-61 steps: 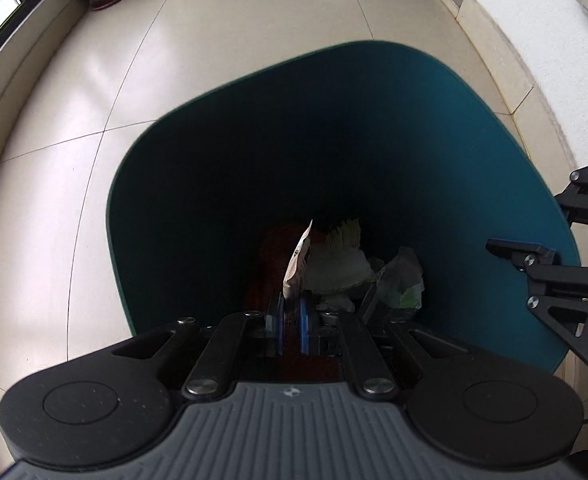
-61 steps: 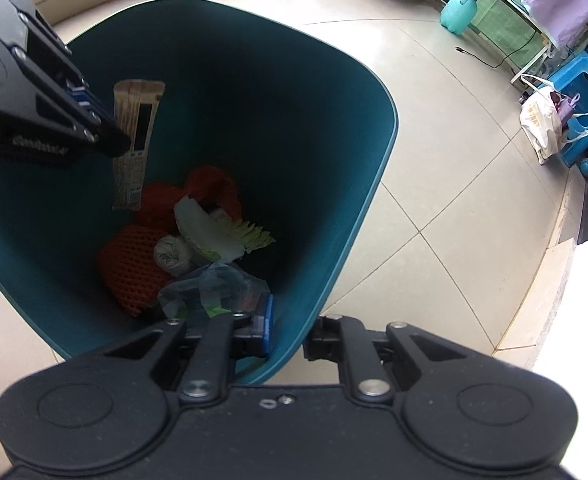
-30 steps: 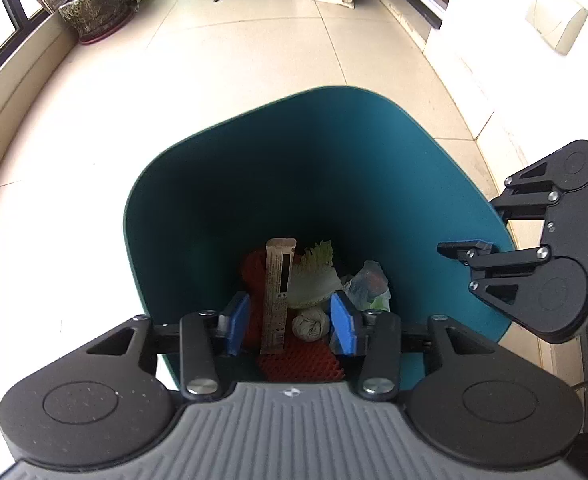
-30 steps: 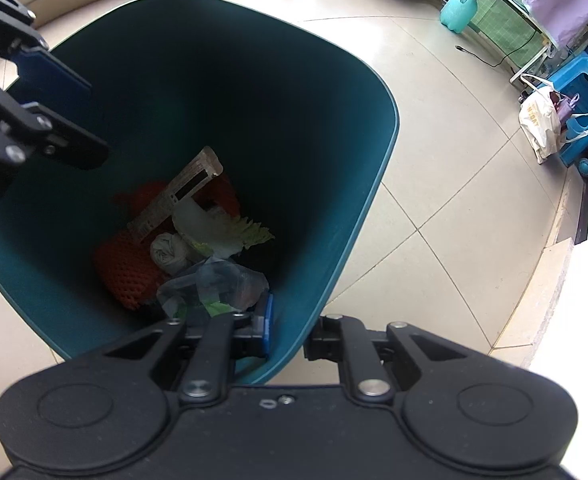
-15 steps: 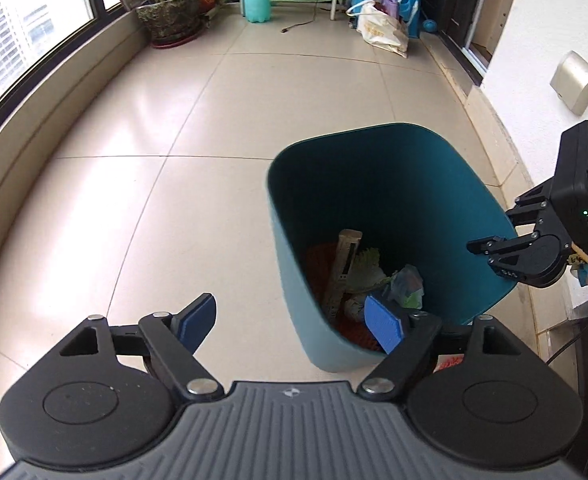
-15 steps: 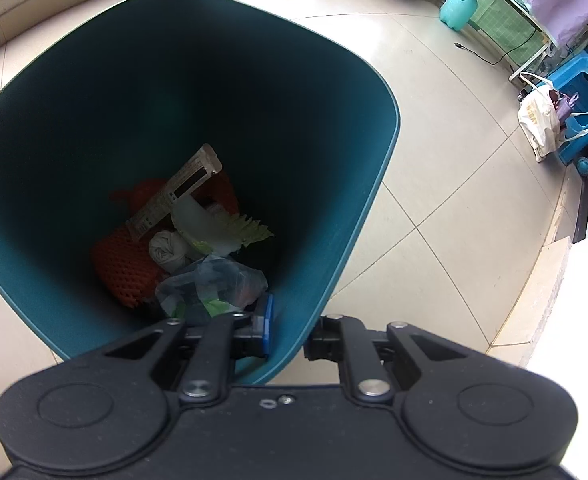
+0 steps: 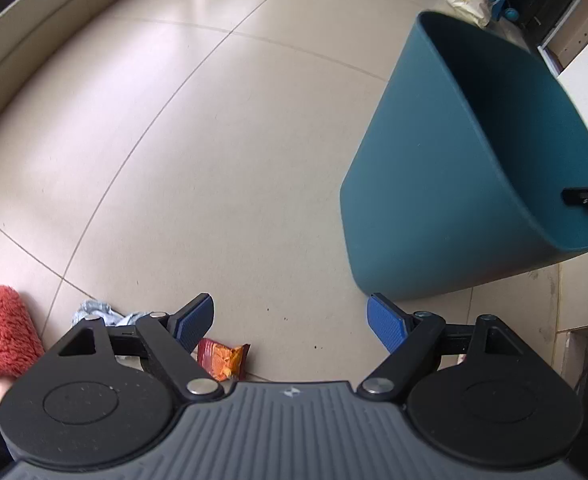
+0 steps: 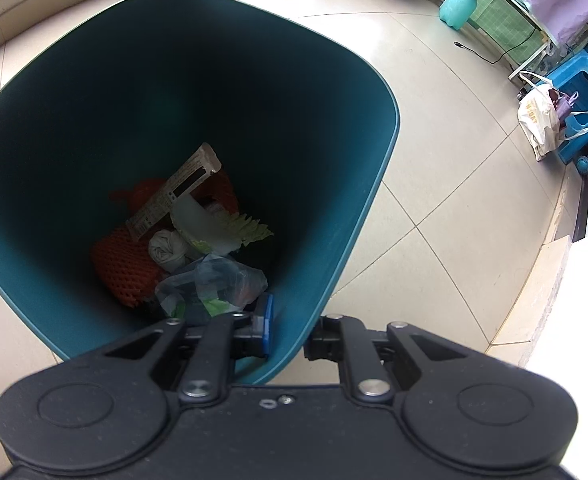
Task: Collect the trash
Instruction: 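Lower the left gripper to the orange chip bag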
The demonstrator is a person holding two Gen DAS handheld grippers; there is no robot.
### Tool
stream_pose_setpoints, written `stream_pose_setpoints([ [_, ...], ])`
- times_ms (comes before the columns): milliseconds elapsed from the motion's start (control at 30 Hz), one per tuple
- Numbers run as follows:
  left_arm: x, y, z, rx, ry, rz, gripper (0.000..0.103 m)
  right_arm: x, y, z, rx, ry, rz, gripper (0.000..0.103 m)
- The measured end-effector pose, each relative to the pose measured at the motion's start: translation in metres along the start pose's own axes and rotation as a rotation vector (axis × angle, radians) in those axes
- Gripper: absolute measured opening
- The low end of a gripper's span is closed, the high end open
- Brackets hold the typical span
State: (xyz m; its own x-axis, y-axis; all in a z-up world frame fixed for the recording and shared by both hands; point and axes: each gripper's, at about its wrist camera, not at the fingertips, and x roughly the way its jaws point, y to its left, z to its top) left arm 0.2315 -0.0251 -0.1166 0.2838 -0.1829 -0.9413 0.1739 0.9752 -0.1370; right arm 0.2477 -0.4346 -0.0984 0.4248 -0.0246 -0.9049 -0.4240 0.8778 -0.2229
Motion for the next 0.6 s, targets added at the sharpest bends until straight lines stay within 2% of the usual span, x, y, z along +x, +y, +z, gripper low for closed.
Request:
stream_pose_setpoints([
  [100, 0.042, 0.019, -0.014, -0.076, 0.074, -0.02, 0.084, 0.0, 0.0, 0.0, 0.0, 0.0, -0.001, 0.014],
  [200, 0.078, 0.029, -0.029, -0.08, 0.143, 0.021, 0.084, 0.0, 0.001, 0.0, -0.003, 0.002, -0.003, 0.014],
  [367, 0.113, 0.05, -0.047, -0.102, 0.211, 0.049, 0.084, -0.001, 0.001, 0.001, -0.005, 0.003, -0.004, 0.014],
  [600, 0.152, 0.054, -0.057, -0.125, 0.277, 0.058, 0.084, 0.0, 0.003, 0.002, -0.011, 0.009, -0.011, 0.014],
])
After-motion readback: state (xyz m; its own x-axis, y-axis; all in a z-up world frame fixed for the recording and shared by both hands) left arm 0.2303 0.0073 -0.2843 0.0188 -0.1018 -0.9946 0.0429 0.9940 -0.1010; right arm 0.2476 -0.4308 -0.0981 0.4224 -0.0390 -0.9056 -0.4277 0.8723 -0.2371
